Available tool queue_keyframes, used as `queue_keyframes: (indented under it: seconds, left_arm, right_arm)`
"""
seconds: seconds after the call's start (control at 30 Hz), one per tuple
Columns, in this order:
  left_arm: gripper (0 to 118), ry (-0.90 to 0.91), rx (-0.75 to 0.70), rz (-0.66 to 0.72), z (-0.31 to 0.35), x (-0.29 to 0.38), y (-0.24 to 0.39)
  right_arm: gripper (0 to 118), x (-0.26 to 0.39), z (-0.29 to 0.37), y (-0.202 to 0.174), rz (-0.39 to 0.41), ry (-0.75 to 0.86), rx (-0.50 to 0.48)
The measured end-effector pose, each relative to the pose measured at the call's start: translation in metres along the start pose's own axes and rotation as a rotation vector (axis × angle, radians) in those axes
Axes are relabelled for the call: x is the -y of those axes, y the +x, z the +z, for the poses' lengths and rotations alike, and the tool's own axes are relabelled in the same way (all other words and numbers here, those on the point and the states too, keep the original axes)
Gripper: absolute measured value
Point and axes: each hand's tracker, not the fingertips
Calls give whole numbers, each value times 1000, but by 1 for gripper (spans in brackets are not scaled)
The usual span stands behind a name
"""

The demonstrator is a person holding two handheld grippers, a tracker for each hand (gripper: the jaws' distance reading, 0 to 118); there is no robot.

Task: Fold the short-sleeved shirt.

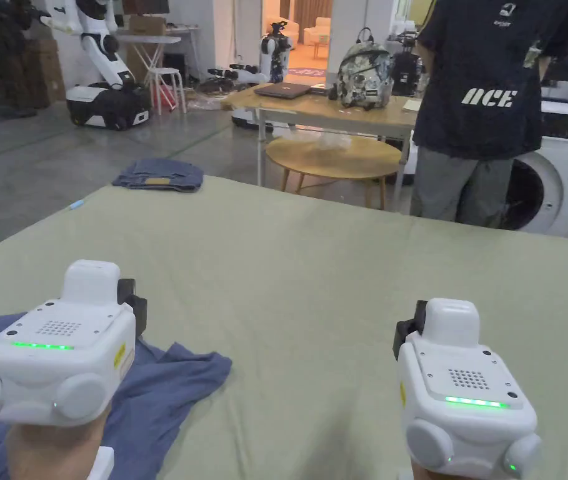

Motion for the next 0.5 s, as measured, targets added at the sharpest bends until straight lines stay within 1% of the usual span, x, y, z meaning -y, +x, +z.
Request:
queue_keyframes:
  seconds: [0.07, 0.2, 0.3, 0.37, 0.5]
  left_arm:
    - [0, -64, -1, 50, 0, 4, -28]
    - [0, -269, -17, 80, -13, 23, -74]
    - [0, -428, 0, 120, -27, 39, -99]
    - [0, -501, 24, 152, -39, 51, -115]
    - [0, -598, 89, 204, -61, 67, -133]
  right_arm:
    - [0, 1, -4, -16, 4, -12, -35]
    - [0, 6, -11, -41, 18, -31, -88]
    - [0, 11, -14, -51, 24, -50, -118]
    - [0, 15, -14, -54, 33, -57, -125]
    - [0, 23, -17, -53, 46, -83, -128]
